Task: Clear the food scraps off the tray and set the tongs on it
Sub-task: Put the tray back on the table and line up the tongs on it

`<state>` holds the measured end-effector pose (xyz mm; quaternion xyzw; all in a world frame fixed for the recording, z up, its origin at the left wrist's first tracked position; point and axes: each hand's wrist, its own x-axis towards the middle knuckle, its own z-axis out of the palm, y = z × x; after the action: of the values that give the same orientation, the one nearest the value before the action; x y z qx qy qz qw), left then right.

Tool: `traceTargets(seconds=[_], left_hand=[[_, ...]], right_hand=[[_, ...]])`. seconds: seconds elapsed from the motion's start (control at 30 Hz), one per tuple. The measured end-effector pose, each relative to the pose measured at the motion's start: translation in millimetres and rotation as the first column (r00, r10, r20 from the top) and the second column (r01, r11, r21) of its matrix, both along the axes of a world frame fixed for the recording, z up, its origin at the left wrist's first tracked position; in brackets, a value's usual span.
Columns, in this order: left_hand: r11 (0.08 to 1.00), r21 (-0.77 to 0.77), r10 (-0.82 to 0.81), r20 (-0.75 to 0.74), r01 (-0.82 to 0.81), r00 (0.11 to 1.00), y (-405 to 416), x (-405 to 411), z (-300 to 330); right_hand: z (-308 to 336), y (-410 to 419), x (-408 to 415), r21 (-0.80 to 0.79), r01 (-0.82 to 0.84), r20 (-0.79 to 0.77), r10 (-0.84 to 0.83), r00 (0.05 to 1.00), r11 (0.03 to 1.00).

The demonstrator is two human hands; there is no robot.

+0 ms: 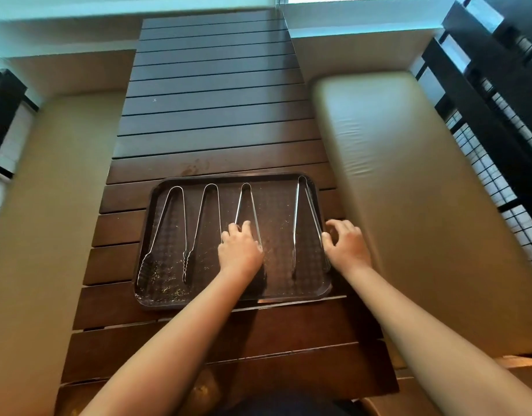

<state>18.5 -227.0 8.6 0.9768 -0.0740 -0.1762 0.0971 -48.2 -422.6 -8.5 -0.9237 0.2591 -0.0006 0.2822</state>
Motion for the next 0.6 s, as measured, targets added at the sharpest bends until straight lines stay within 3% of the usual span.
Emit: traceTargets(seconds=[0.13,0.3,0.5,0.6], left_hand=[[1.000,0.008,0.026,-0.008,-0.026,1.000,6.2,3.1,1.4],[0.997,0.070,0.043,-0.040,-0.040,0.998,16.9,9.3,1.5],[1.000,0.026,0.008,-0.051,-0.007,0.999,26.5,17.8,-4.9],[1.000,-0.010,0.017,-0.052,-0.018,0.999,26.4,20.0,-4.6]], right_hand=[[16.4,28.3,18.5,-0.104,-0.217,-0.005,0.217,0.976,0.971],[25.3,70.8,31.4,-0.207,-0.514,-0.158,0.490,0.857,0.832],[18.9,86.5,30.2,-0.209,-0.745,-0.389,0.645,0.658,0.634],[17.7,83.6,28.3,-0.197,-0.774,-0.430,0.656,0.620,0.602]])
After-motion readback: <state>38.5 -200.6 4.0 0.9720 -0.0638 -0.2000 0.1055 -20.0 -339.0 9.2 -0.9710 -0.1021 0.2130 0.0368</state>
